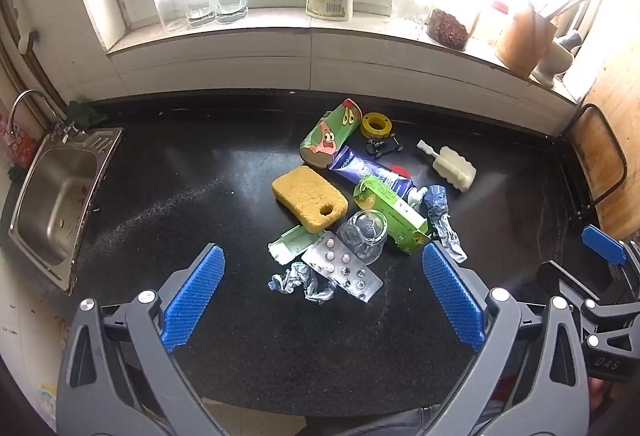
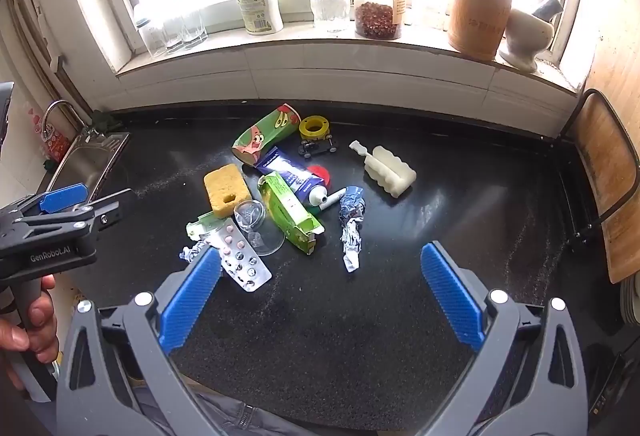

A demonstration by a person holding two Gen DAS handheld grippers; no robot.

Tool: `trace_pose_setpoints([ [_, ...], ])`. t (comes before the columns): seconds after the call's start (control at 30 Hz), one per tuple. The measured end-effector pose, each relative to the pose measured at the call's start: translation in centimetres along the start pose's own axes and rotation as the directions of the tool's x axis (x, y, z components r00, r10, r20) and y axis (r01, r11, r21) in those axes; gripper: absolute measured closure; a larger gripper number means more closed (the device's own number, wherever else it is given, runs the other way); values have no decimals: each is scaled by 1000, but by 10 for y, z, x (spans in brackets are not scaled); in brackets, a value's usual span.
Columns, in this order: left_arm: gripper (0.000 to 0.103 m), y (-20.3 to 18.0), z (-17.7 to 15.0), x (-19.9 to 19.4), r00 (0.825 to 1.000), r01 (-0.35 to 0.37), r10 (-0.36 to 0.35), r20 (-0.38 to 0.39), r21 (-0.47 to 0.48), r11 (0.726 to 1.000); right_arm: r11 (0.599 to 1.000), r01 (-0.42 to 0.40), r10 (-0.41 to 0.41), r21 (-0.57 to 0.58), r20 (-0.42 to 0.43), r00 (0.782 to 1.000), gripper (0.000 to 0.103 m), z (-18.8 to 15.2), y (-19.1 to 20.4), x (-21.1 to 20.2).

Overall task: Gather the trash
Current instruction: 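Move both tools toward the trash on the countertop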

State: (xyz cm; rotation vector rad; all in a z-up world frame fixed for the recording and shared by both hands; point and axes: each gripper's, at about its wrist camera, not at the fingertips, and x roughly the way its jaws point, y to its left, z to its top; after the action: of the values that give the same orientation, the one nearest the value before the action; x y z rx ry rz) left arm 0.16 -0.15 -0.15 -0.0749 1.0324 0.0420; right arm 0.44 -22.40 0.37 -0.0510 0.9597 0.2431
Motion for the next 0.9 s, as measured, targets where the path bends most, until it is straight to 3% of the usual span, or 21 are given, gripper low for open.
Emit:
trace_pose_setpoints([
  [0.5, 6, -1, -3, 7, 1000, 6, -6, -5, -7, 1000, 1000, -6, 6, 1, 0, 1000, 6, 5, -3, 1],
  [0.73, 6, 1, -3, 11, 998, 41, -44, -55, -43, 998, 1000, -3, 3, -1, 4, 1000, 6, 2, -1, 5],
  [0.9, 6, 3, 0, 15, 997, 53, -56, -44, -64, 997, 1000, -8, 8, 2, -1, 1000, 6, 2, 2, 8],
])
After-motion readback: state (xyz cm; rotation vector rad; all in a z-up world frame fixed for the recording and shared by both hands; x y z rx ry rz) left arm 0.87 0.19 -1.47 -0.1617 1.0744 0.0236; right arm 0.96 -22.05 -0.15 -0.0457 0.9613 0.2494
